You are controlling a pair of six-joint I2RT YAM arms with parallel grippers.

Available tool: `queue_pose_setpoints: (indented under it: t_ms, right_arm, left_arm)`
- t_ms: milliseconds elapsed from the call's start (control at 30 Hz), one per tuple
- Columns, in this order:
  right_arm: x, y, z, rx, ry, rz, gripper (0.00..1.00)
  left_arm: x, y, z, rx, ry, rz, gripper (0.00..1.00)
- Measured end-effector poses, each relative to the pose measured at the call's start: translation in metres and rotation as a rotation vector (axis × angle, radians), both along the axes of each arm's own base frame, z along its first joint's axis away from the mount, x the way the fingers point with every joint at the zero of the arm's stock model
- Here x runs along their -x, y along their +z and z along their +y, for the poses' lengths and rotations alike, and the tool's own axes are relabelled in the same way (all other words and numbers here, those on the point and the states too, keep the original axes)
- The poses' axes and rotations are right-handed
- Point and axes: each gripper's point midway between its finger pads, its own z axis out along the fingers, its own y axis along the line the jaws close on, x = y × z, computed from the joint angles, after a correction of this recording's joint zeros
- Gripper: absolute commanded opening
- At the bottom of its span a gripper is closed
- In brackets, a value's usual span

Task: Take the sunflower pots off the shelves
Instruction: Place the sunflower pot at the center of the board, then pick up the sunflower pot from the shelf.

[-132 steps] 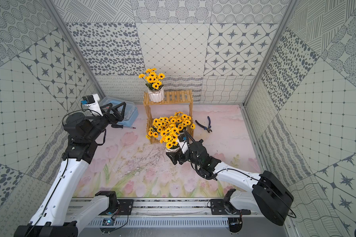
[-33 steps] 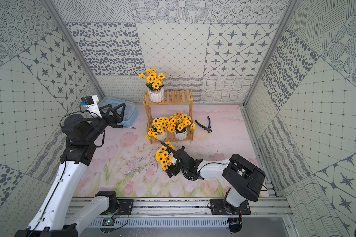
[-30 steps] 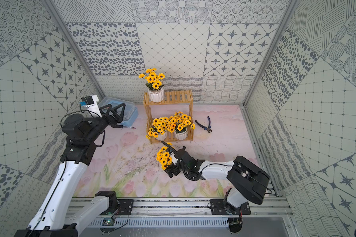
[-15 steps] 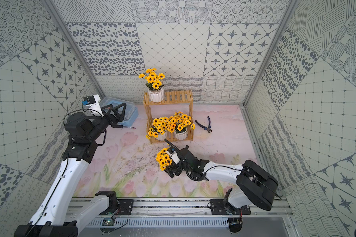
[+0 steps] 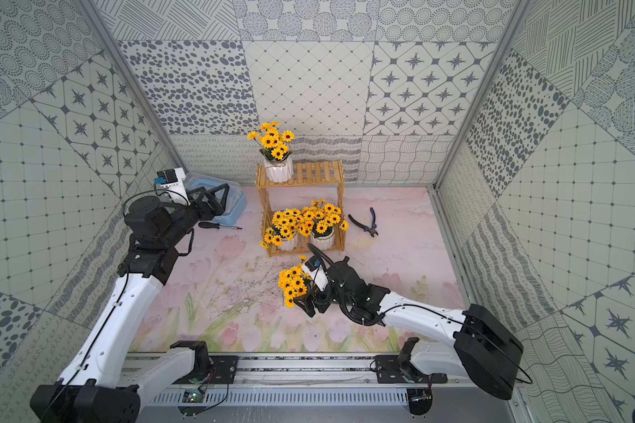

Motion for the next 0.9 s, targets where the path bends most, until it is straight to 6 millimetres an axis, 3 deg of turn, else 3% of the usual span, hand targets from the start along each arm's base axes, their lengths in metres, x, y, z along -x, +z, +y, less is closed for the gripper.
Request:
queue_pose_setpoints:
  t_ms: [233,400,567,733,900]
  right_arm:
    - [0.002,0.057,-0.003,-0.095,0.036,-0.057,0.98]
    - [-0.002,0.087,-0.007,-0.142,0.028,-0.087,0.98]
    - [-0.037,0.119,-0.02,-0.153,-0.079,-0.112,0.98]
    - [-0.087,0.149,-0.029,-0.152,-0.22,-0.13,0.98]
    - [-0.133,0.175,-0.048,-0.141,-0.364,-0.136,0.98]
  left_arm:
    - [-0.009,-0.004,0.0,-0.002,-0.001,0.016,0.97]
    - [-0.014,-0.006,-0.001,-0.005,-0.003,0.027,0.97]
    - [-0.018,0.003,-0.004,-0.011,-0.019,0.012,0.97]
    - [-0.03,0.013,-0.016,-0.046,-0.098,-0.007,0.97]
    - [-0.038,0.001,-0.031,-0.085,-0.192,0.009,0.97]
